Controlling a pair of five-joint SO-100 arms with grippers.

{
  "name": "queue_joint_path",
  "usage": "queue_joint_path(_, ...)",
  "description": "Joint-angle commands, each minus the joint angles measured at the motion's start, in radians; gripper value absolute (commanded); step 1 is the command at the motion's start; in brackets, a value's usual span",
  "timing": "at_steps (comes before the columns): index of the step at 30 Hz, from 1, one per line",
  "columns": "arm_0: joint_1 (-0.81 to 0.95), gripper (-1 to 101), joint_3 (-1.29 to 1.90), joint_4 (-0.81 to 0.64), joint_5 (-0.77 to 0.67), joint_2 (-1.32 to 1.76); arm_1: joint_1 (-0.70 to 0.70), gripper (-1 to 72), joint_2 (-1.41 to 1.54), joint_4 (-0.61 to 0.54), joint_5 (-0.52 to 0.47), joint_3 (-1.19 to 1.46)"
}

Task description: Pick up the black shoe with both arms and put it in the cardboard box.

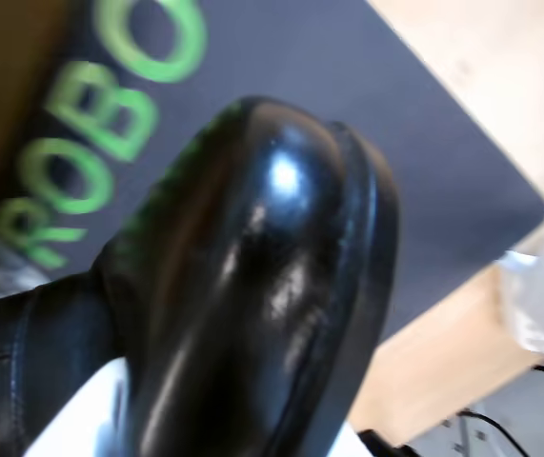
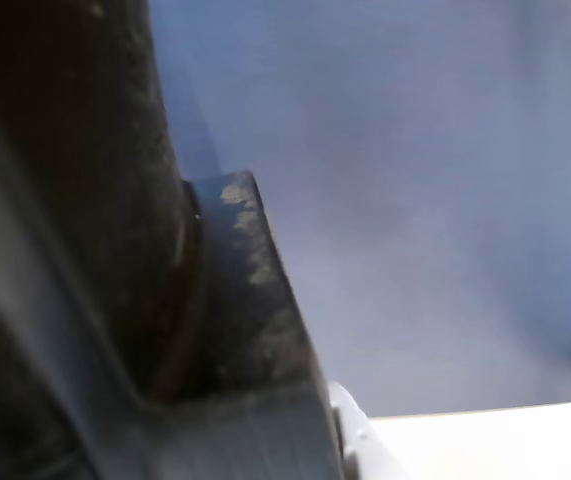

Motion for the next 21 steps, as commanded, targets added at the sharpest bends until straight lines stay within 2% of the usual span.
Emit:
queue_joint_path(1, -0.015, 0, -0.124, 0.005, 0.048, 0.087, 0.026, -0.1, 0.074, 0.012, -0.02, -0.126)
queue_joint_path(10, -0.155, 0, -0.327, -0.043, 0.084, 0.046, 0.078, -0.1, 0.052, 0.005, -0.031, -0.311)
queue_joint_path(21, -0.284, 0, -0.341, -0.301, 0.123, -0.054, 0.204, -0.1, -0.078, -0.14, -0.048, -0.422)
